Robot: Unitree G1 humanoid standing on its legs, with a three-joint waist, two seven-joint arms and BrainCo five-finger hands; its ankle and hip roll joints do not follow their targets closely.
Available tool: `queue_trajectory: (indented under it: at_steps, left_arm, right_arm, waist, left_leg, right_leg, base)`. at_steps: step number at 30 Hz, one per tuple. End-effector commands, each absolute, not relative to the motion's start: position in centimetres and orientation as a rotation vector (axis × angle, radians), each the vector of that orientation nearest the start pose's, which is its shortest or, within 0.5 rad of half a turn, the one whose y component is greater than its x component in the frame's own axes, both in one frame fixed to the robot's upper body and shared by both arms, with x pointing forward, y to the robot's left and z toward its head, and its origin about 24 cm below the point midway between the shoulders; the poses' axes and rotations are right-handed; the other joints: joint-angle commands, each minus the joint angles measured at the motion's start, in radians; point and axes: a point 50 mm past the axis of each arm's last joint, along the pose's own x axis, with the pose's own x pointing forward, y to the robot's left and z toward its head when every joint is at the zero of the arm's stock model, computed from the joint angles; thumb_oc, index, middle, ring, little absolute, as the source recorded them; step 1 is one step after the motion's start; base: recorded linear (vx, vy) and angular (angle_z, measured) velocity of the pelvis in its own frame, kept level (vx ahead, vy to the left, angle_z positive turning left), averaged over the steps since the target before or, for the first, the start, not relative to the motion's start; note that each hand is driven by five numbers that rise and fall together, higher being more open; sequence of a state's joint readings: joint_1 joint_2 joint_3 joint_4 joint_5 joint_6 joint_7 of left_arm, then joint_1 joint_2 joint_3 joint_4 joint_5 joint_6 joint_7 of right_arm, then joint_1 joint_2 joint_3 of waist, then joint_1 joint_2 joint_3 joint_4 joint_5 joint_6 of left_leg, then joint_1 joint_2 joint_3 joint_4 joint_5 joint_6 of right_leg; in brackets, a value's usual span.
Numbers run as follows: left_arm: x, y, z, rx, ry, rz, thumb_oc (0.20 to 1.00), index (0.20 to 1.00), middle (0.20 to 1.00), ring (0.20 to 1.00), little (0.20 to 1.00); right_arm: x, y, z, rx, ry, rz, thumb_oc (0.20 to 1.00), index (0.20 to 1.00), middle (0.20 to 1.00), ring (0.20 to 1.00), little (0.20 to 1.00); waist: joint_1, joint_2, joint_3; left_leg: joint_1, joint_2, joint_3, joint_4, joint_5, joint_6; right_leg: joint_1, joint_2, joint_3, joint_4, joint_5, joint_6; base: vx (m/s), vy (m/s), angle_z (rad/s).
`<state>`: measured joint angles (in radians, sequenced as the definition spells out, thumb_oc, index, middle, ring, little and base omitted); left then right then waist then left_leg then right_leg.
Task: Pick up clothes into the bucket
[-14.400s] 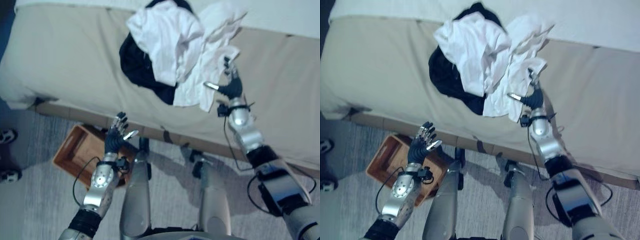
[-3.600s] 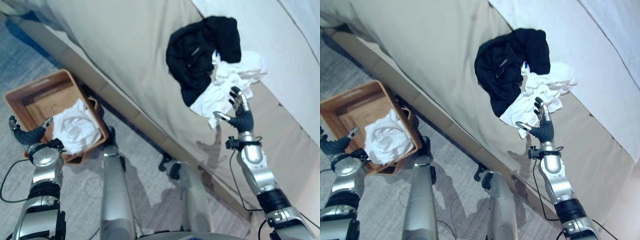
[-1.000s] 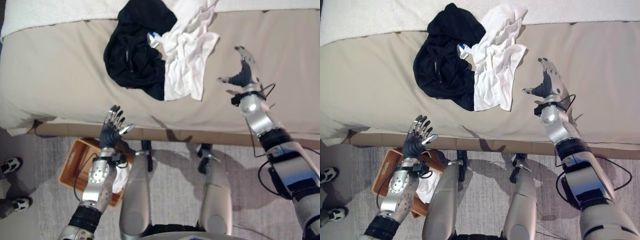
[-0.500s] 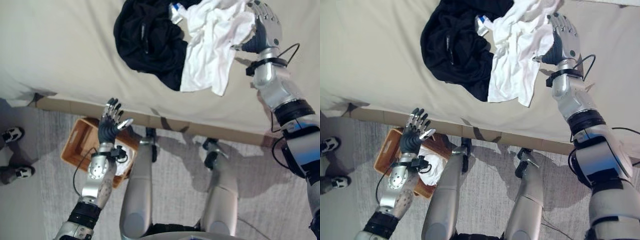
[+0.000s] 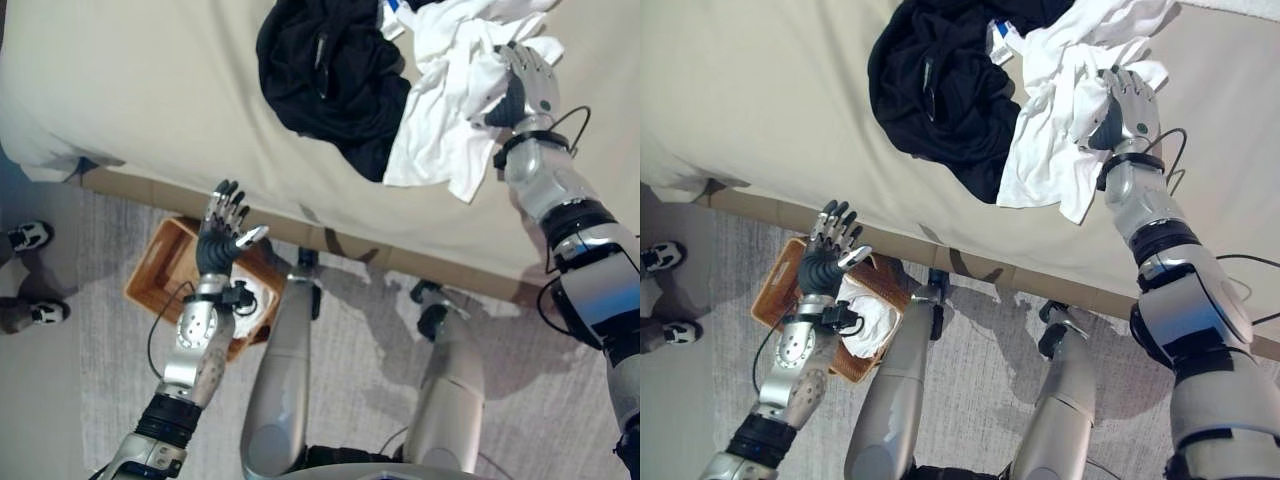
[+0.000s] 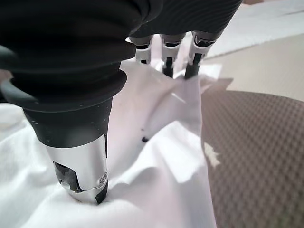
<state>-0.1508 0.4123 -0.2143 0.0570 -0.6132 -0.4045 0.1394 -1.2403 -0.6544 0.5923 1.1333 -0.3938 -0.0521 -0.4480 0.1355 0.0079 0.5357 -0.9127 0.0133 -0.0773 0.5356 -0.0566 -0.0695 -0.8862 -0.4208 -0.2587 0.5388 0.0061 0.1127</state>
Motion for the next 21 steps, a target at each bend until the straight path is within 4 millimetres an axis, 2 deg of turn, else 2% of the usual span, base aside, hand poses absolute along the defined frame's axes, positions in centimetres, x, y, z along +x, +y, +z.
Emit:
queue_trajectory:
  at_steps: [1,9,10,11,21]
  left_arm:
    - [26.5,18.2,12.2,-0.304,-0.495,-0.067,1.000,1.000,1.000,1.000,1.000]
    - [26.7,18.0,12.6,-0.323,-0.513,-0.066,1.000,1.000,1.000,1.000,1.000]
    - [26.7,18.0,12.5,-0.325,-0.511,-0.065,1.000,1.000,1.000,1.000,1.000]
    - [26.8,18.0,12.5,-0.325,-0.510,-0.063,1.000,1.000,1.000,1.000,1.000]
    - [27.2,18.1,12.2,-0.322,-0.497,-0.043,1.000,1.000,1.000,1.000,1.000]
  right_arm:
    - [40.8,-25.7,25.4,-1.435,-0.277,-0.466,1.000,1.000,1.000,1.000,1.000]
    - [40.6,-26.1,25.6,-1.429,-0.273,-0.450,1.000,1.000,1.000,1.000,1.000]
    - [40.6,-26.1,25.7,-1.423,-0.280,-0.448,0.470,0.470,0.470,0.470,0.470]
    - [40.6,-26.0,25.7,-1.415,-0.285,-0.445,0.200,0.200,0.200,0.200,0.200]
    - [40.7,-24.6,26.0,-1.315,-0.362,-0.440,0.200,0.200,0.200,0.200,0.200]
  waist:
    - [0.029,0.040,-0.048]
    - [0.037,0.063,-0.047]
    - [0.038,0.065,-0.047]
    - [0.038,0.066,-0.047]
    - [0.029,0.058,-0.043]
  left_leg:
    - [-0.072,-0.010,0.012,-0.012,0.038,-0.011]
    - [-0.100,-0.019,0.015,-0.009,0.048,-0.020]
    - [-0.103,-0.019,0.017,-0.008,0.049,-0.021]
    - [-0.105,-0.020,0.016,-0.008,0.049,-0.021]
    - [-0.074,-0.015,0.020,-0.029,0.056,-0.022]
  right_leg:
    - [0.008,-0.010,0.077,0.067,-0.048,0.088]
    - [-0.021,-0.024,0.082,0.089,-0.056,0.089]
    - [-0.024,-0.025,0.082,0.091,-0.057,0.089]
    - [-0.029,-0.026,0.084,0.092,-0.057,0.089]
    - [0.001,-0.026,0.075,0.069,-0.046,0.093]
  base:
    - [0.00,0.000,0.06]
    - [0.00,0.005,0.06]
    - [0.00,0.000,0.00]
    - [0.00,0.000,0.00]
    - [0.00,0.002,0.01]
